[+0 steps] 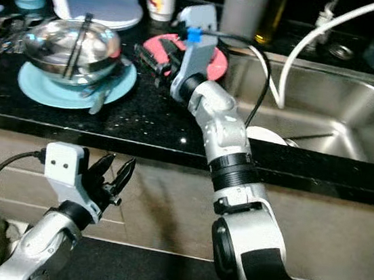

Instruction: Kitchen organization

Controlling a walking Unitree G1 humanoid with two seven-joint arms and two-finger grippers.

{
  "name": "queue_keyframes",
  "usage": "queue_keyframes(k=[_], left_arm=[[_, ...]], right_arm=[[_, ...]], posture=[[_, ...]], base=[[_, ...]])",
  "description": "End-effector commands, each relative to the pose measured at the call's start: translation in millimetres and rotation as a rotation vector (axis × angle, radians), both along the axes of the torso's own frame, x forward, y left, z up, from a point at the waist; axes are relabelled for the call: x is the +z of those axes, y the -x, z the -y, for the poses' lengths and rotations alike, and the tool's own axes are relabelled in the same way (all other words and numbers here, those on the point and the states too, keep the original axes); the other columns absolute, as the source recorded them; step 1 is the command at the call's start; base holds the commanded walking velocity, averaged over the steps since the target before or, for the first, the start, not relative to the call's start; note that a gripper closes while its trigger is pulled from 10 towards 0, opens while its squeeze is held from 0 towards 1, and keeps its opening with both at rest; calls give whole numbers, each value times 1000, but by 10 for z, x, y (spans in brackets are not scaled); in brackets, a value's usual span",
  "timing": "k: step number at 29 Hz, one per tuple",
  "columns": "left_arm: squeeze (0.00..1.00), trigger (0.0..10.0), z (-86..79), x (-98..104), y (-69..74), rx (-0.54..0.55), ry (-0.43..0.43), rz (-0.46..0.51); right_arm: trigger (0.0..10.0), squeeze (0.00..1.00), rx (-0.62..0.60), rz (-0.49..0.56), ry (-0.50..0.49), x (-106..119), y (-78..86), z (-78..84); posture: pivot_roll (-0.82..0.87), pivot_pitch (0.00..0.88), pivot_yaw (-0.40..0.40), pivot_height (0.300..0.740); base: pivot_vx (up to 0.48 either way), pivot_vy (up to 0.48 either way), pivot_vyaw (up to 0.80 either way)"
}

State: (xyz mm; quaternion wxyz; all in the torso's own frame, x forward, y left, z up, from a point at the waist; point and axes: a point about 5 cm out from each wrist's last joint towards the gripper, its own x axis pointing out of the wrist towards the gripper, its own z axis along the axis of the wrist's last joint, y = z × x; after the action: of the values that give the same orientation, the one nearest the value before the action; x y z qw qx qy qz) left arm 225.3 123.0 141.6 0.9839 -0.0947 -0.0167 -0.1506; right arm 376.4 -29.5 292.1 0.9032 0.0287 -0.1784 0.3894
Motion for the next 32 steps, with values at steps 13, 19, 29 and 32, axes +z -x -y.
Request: queue_keyframes(k=[13, 19, 29, 32], left_arm=[[0, 10000, -15, -76, 9, 11, 4, -22], [0, 10000, -36, -84, 21, 22, -1, -24], [0, 10000, -204, -73, 101, 120, -62, -41], [0, 10000, -236, -84, 125, 127, -72, -46]], right_arm=[[10000, 0, -45, 7, -71, 36, 7, 36], [10000, 0, -79, -7, -96, 21, -16, 114], [10000, 0, -311, -46, -145, -26, -142, 477], [10000, 0, -346, -73, -159, -70, -164, 562]], posture=[[170, 38, -80, 740], [167, 35, -76, 740], [163, 25, -73, 740], [168, 20, -75, 740]], base=[[0, 0, 753], [0, 0, 734], [0, 0, 188], [0, 0, 0]])
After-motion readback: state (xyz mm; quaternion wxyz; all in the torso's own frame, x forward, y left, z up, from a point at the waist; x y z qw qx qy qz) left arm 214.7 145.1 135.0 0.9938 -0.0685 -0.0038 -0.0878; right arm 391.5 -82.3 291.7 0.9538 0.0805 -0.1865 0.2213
